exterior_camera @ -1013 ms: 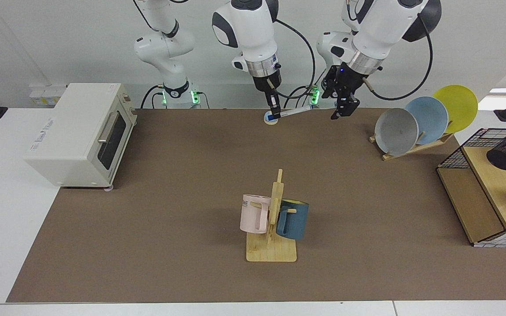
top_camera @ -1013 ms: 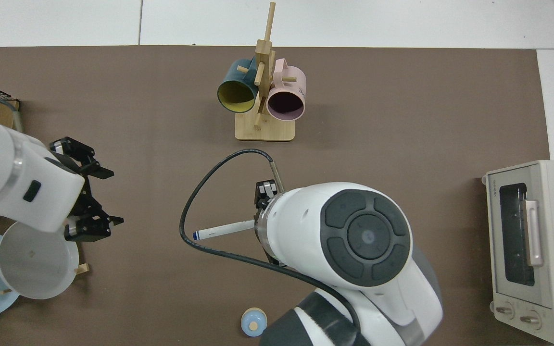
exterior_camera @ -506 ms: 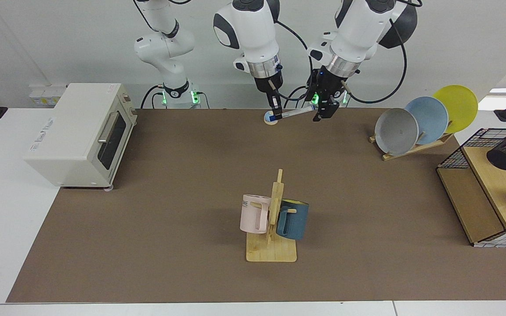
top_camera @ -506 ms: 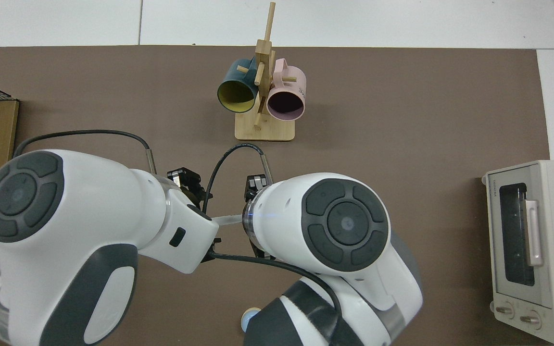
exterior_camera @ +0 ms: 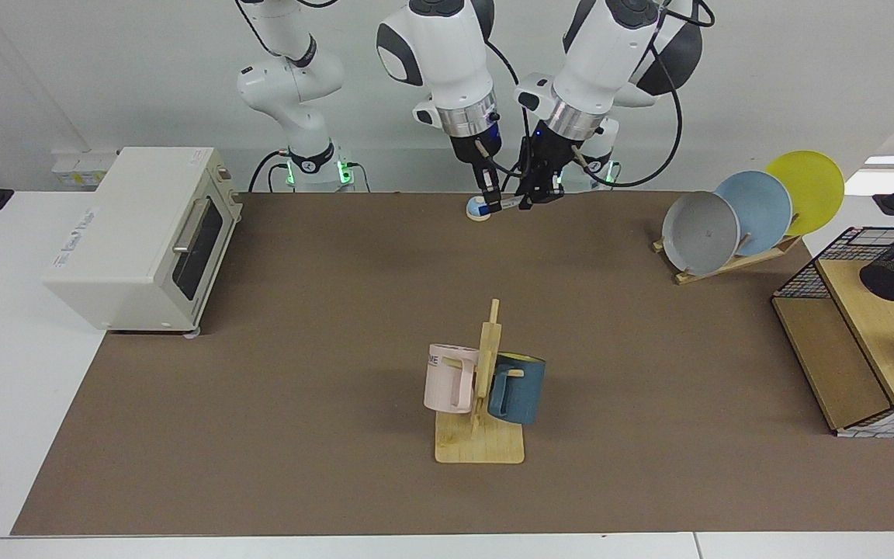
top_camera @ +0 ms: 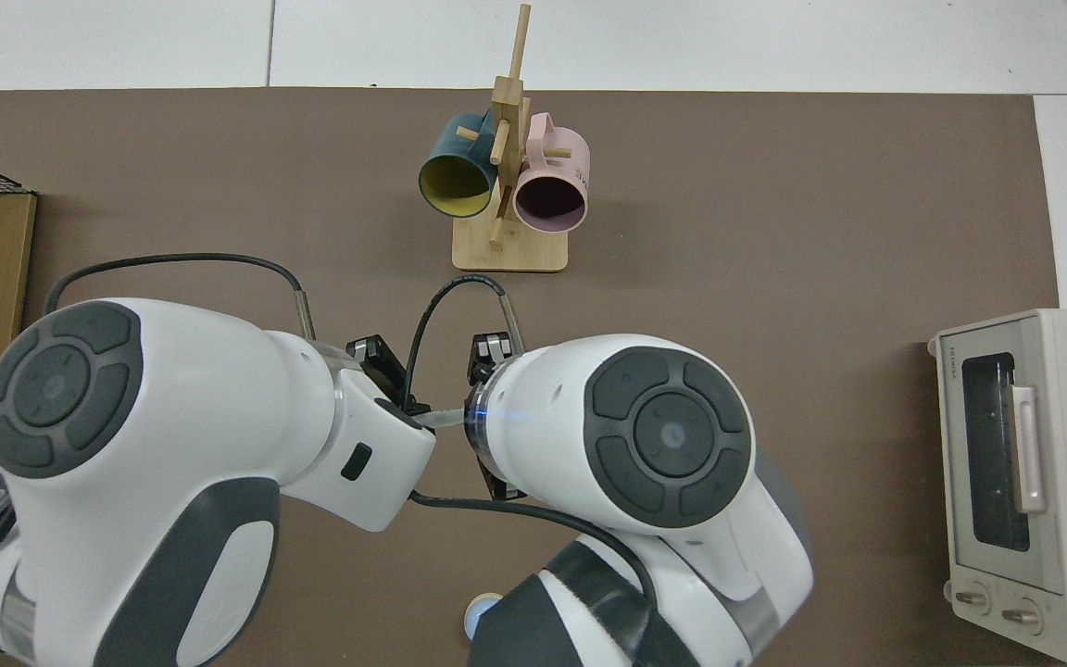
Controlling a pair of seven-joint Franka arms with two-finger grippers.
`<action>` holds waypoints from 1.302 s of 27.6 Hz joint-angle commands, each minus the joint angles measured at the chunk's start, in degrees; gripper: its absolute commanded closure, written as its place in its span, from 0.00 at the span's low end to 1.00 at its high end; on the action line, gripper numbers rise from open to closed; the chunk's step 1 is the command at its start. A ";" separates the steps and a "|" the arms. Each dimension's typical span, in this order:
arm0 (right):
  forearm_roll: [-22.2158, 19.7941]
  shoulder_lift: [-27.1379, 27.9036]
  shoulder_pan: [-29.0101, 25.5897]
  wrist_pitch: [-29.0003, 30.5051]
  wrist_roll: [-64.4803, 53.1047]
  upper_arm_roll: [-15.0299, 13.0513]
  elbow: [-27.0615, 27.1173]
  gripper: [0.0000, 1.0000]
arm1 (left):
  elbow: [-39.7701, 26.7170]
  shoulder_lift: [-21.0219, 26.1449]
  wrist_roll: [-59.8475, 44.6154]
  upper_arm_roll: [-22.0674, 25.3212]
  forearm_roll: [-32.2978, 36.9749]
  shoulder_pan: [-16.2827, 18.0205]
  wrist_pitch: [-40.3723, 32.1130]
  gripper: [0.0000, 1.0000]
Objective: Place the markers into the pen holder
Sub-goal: 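Close the left gripper on the marker and open the right gripper, then pull the marker back with the left gripper while the right gripper withdraws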
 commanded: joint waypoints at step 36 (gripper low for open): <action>-0.17 -0.72 -11.97 -9.94 -50.87 -0.84 -0.68 0.00 | -1.89 -1.53 -8.42 1.41 9.16 1.37 -1.86 1.00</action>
